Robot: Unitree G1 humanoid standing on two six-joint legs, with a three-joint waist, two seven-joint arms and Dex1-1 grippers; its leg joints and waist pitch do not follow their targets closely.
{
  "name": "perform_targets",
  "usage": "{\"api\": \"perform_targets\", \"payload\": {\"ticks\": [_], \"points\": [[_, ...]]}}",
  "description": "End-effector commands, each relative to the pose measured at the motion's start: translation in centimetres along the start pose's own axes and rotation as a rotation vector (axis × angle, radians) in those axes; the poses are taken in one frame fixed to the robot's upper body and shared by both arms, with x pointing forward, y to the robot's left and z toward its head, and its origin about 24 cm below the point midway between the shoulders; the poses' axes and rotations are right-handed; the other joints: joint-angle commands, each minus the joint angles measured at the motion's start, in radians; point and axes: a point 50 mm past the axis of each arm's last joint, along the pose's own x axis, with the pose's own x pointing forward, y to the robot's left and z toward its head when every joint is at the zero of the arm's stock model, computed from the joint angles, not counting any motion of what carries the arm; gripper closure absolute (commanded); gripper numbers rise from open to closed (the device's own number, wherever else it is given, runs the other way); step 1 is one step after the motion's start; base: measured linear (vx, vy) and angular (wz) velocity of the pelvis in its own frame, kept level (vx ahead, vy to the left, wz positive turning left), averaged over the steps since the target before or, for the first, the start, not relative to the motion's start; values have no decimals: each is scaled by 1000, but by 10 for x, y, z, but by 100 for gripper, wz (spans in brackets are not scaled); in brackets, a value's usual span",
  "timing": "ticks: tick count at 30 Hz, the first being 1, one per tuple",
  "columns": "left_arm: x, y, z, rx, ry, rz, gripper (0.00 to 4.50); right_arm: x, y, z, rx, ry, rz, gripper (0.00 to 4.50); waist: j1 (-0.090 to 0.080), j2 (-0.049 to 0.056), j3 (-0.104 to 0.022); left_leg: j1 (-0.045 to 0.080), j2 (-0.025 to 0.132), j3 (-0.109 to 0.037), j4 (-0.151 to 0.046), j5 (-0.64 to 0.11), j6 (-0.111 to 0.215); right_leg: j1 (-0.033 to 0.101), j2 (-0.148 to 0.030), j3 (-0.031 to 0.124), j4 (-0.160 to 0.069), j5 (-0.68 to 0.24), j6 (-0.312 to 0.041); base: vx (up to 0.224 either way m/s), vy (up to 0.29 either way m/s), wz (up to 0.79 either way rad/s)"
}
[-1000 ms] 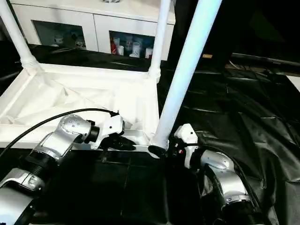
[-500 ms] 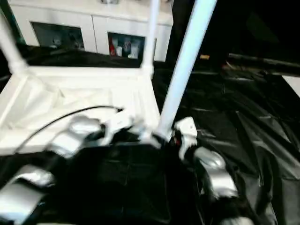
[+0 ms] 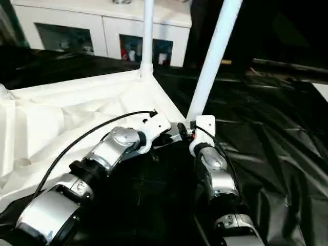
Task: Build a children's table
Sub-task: Rotate leg to tighten
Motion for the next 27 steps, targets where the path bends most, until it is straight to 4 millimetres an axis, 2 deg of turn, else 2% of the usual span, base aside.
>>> {"api": "perform_targets", "payload": {"ticks": [1, 4, 6, 8, 10, 11, 12, 14, 17, 21, 23, 27], "points": [[0, -7, -20, -55, 27, -24, 450, -3, 5, -3, 10, -5, 71, 74, 3, -13, -51, 2, 60, -30, -71, -199, 92, 39, -80, 45, -89, -259, -196, 0, 0, 0], [-9, -4, -23, -25, 1, -88, 450, -12, -2, -2, -32, 10, 182, 60, -3, -10, -48, 1, 61, -35, -75, -241, 76, 39, -82, 44, -98, -346, -177, 0, 0, 0], [-13, -4, -24, -7, -15, -125, 450, -17, -5, -2, -60, 22, 242, 32, -1, -13, -47, 1, 60, -34, -75, -244, 78, 38, -80, 45, -100, -358, -168, 0, 0, 0], [-19, -4, -26, 17, -31, -179, 450, -26, -9, -1, -101, 37, 333, 32, 4, -13, -46, 2, 60, -33, -74, -238, 89, 39, -82, 46, -104, -370, -162, 0, 0, 0], [-29, -6, -28, 56, -73, -277, 450, -37, -14, 1, -140, 37, 426, 32, 6, -14, -46, 1, 62, -33, -74, -228, 94, 39, -84, 48, -103, -361, -163, 0, 0, 0], [-33, -7, -29, 65, -84, -322, 450, -41, -16, 3, -148, 35, 455, 32, 8, -14, -49, -1, 64, -33, -74, -203, 99, 40, -83, 48, -96, -323, -172, 0, 0, 0], [-35, -7, -30, 71, -83, -338, 450, -42, -17, 4, -150, 32, 461, 32, 7, -11, -48, 2, 66, -32, -75, -200, 99, 36, -81, 47, -93, -300, -186, 0, 0, 0], [-44, -9, -36, 100, -72, -411, 450, -47, -20, 8, -164, 19, 494, 32, 8, -9, -49, 2, 67, -32, -75, -197, 96, 36, -83, 47, -90, -285, -198, 0, 0, 0], [-50, -9, -39, 94, -72, -446, 450, -51, -18, 9, -178, 25, 547, 32, 6, -7, -49, 3, 71, -32, -77, -200, 90, 36, -82, 46, -87, -266, -210, 0, 0, 0], [-56, -9, -44, 94, -71, -473, 450, -57, -14, 7, -179, 51, 621, 32, 11, -6, -51, 4, 70, -29, -74, -173, 95, 38, -81, 47, -78, -194, -228, 0, 0, 0], [-59, -9, -45, 92, -70, -487, 450, -59, -11, 4, -177, 67, 654, 59, 14, -11, -53, 4, 69, -28, -71, -166, 99, 41, -83, 47, -76, -183, -233, 0, 0, 0], [-61, -9, -48, 92, -59, -484, 450, -61, -7, -1, -193, 96, 693, 91, 17, -10, -53, 4, 68, -28, -71, -163, 93, 40, -83, 46, -77, -199, -229, 0, 0, 0]]}}
